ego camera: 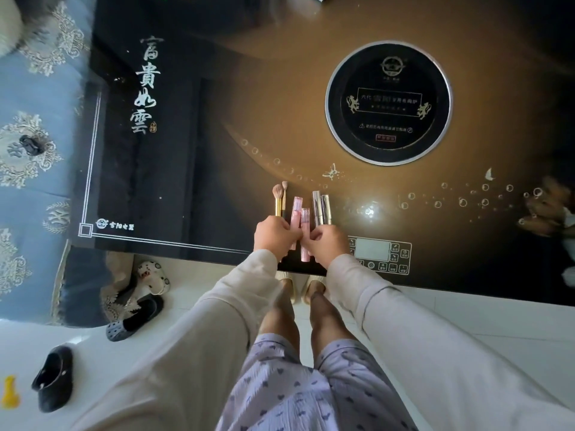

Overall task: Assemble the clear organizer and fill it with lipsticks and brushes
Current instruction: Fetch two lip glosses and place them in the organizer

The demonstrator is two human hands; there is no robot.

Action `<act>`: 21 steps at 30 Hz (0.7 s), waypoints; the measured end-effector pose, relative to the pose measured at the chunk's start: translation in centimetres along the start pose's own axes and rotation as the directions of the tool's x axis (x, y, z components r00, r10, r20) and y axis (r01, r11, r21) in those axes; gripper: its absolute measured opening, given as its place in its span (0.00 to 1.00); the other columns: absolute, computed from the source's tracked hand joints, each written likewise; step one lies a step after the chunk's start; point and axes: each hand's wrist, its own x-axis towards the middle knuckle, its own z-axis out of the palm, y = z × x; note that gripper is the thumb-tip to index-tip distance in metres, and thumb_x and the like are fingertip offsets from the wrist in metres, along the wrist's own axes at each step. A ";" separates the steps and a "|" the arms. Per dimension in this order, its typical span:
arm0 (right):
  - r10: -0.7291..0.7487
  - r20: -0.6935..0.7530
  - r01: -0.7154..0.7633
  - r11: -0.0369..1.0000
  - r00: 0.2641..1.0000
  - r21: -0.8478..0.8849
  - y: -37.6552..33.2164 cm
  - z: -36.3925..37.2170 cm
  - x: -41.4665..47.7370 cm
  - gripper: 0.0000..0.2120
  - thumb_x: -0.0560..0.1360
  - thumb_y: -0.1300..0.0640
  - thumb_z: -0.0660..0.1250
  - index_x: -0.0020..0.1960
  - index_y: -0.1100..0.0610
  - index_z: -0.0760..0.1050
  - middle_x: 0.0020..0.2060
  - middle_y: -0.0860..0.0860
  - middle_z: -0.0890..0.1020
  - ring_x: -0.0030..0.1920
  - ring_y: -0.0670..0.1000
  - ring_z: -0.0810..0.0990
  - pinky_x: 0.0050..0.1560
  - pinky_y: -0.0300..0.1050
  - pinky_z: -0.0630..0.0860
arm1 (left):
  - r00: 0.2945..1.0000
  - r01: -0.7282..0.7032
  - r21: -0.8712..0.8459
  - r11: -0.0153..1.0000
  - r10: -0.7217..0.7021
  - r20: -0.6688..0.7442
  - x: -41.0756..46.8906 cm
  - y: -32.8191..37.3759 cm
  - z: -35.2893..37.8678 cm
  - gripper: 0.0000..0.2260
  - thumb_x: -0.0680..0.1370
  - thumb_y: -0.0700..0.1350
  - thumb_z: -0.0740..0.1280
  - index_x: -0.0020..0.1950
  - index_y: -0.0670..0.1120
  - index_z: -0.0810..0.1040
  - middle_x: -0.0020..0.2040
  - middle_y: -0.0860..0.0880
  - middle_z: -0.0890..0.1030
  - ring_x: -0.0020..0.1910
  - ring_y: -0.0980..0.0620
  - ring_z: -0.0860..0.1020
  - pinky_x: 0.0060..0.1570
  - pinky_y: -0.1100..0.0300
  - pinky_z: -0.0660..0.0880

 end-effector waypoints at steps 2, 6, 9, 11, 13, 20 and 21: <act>-0.007 0.051 0.005 0.998 0.999 0.056 1.0 -1.1 -1.3 0.09 0.72 0.53 0.66 0.39 0.59 0.77 0.34 0.55 0.79 0.35 0.54 0.75 0.39 0.42 0.71 | 0.998 -0.005 -0.035 0.999 0.007 0.069 -1.5 -1.3 -0.9 0.12 0.73 0.44 0.66 0.30 0.47 0.71 0.30 0.50 0.75 0.30 0.51 0.76 0.33 0.63 0.75; 0.035 0.053 -0.040 0.993 0.998 0.109 3.9 -3.2 -4.5 0.05 0.71 0.58 0.66 0.36 0.55 0.73 0.33 0.53 0.77 0.33 0.53 0.74 0.33 0.38 0.72 | 0.978 0.118 -0.017 0.993 -0.113 0.177 -5.1 -5.2 -3.0 0.11 0.75 0.42 0.63 0.33 0.45 0.70 0.31 0.48 0.77 0.28 0.52 0.77 0.27 0.67 0.76; 0.104 0.094 -0.118 0.980 0.990 0.159 6.6 -4.7 -6.8 0.06 0.73 0.61 0.64 0.37 0.57 0.73 0.33 0.54 0.77 0.29 0.50 0.74 0.25 0.36 0.72 | 0.967 0.200 -0.027 0.979 -0.193 0.165 -8.1 -8.5 -3.7 0.11 0.76 0.39 0.62 0.32 0.44 0.71 0.31 0.47 0.76 0.28 0.53 0.76 0.21 0.69 0.75; 0.161 0.088 -0.175 0.967 0.983 0.186 8.4 -5.4 -8.1 0.09 0.74 0.60 0.64 0.34 0.55 0.72 0.35 0.56 0.78 0.31 0.52 0.75 0.28 0.39 0.73 | 0.962 0.241 -0.100 0.965 -0.224 0.157 -9.9 -10.5 -3.7 0.10 0.75 0.38 0.63 0.34 0.43 0.72 0.34 0.45 0.76 0.30 0.52 0.75 0.21 0.67 0.77; 0.204 0.061 -0.212 0.956 0.977 0.200 9.9 -5.9 -9.2 0.10 0.74 0.60 0.64 0.34 0.53 0.73 0.37 0.57 0.79 0.35 0.55 0.77 0.31 0.40 0.74 | 0.957 0.260 -0.141 0.955 -0.236 0.166 -11.3 -12.0 -3.3 0.09 0.76 0.38 0.63 0.35 0.43 0.72 0.36 0.43 0.77 0.32 0.51 0.75 0.23 0.67 0.77; 0.236 -0.025 -0.221 0.939 0.971 0.264 12.4 -7.7 -11.6 0.13 0.73 0.59 0.65 0.29 0.53 0.72 0.37 0.57 0.78 0.36 0.56 0.76 0.32 0.40 0.74 | 0.970 0.227 -0.111 0.968 -0.214 0.113 -12.4 -14.2 -2.5 0.05 0.76 0.38 0.64 0.41 0.42 0.72 0.36 0.43 0.78 0.29 0.51 0.74 0.20 0.68 0.75; 0.246 -0.049 -0.221 0.930 0.968 0.295 12.7 -8.0 -11.9 0.13 0.73 0.59 0.66 0.30 0.53 0.72 0.37 0.57 0.79 0.37 0.56 0.76 0.32 0.40 0.74 | 0.975 0.205 -0.068 0.976 -0.198 0.099 -12.1 -13.9 -2.7 0.04 0.76 0.39 0.64 0.42 0.42 0.73 0.38 0.42 0.79 0.29 0.51 0.75 0.20 0.68 0.74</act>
